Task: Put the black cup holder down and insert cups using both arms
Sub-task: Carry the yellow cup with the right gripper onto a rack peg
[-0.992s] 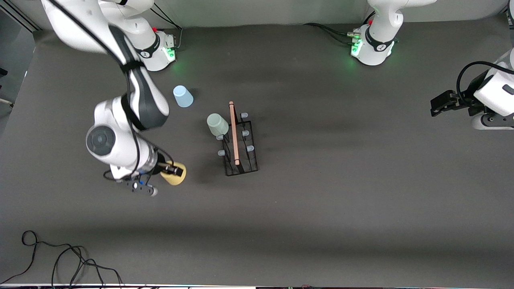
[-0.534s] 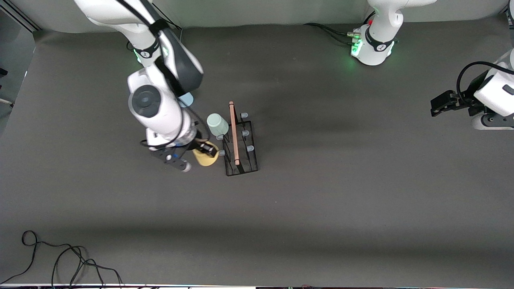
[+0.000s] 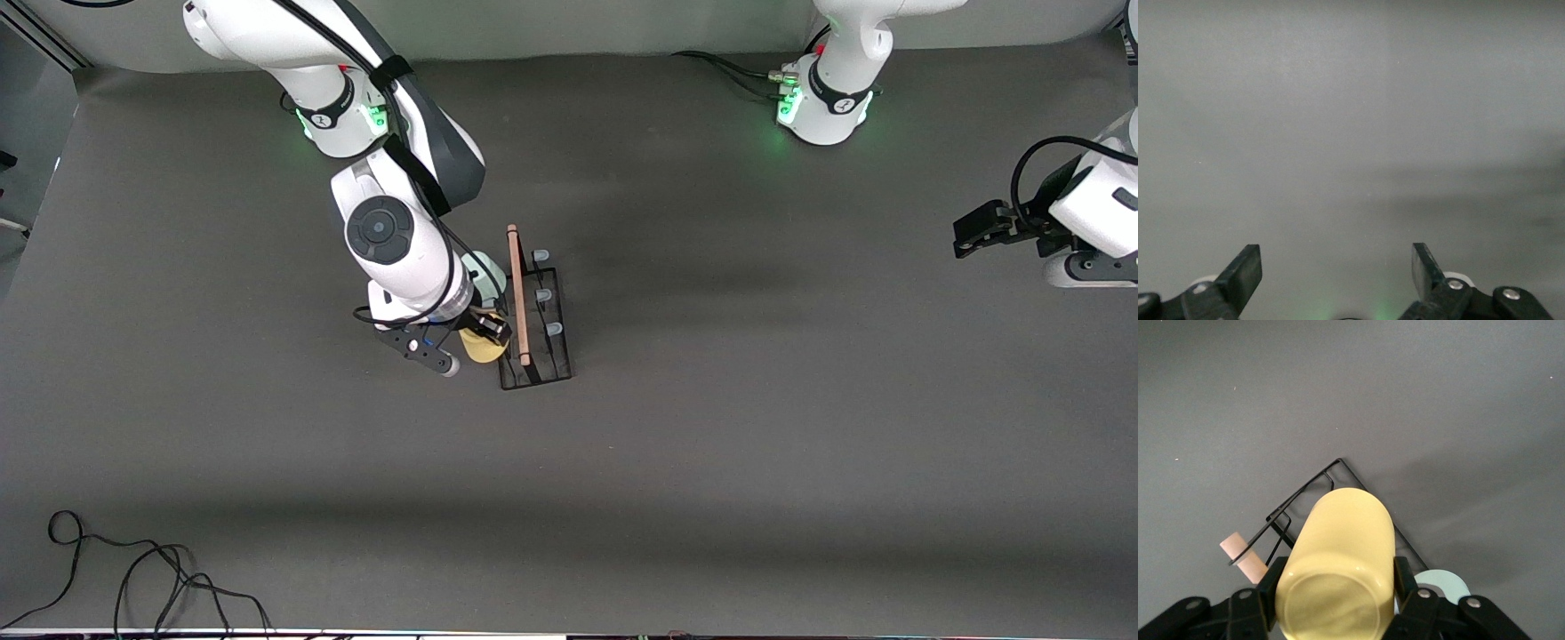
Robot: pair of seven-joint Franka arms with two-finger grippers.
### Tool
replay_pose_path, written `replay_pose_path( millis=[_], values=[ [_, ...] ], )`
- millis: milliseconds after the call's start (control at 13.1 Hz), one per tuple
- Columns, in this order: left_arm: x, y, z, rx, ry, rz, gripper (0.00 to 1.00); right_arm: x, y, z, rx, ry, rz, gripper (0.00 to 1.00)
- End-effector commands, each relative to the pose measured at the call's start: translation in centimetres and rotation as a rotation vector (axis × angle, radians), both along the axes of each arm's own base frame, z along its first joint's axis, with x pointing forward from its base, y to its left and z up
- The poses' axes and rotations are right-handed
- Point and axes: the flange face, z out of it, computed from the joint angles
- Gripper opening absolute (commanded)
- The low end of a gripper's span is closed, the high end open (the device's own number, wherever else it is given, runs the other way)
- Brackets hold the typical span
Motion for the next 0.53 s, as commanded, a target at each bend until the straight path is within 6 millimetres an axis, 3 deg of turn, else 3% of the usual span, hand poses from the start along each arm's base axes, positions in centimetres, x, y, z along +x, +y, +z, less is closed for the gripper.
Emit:
replay_pose_path(
  millis=[0,76,305,458],
  values=[
    [-0.4,0.1,0.3,0.002,0.008,0.006,1.00,0.5,0.7,-0.3,0.003,-0.010,-0.023,0.45],
    [-0.4,0.1,0.3,0.002,0.008,0.006,1.00,0.5,0.7,-0.3,0.002,-0.011,-0.021,0.99],
    [-0.4,0.1,0.3,0.002,0.006,0.006,1.00,0.7,0.4,0.2,0.005,-0.016,-0.007,1.00],
    [-0.3,0.1,0.2,0.001,0.006,0.006,1.00,1.2,-0.4,1.6,0.002,-0.019,-0.010,1.00]
  ],
)
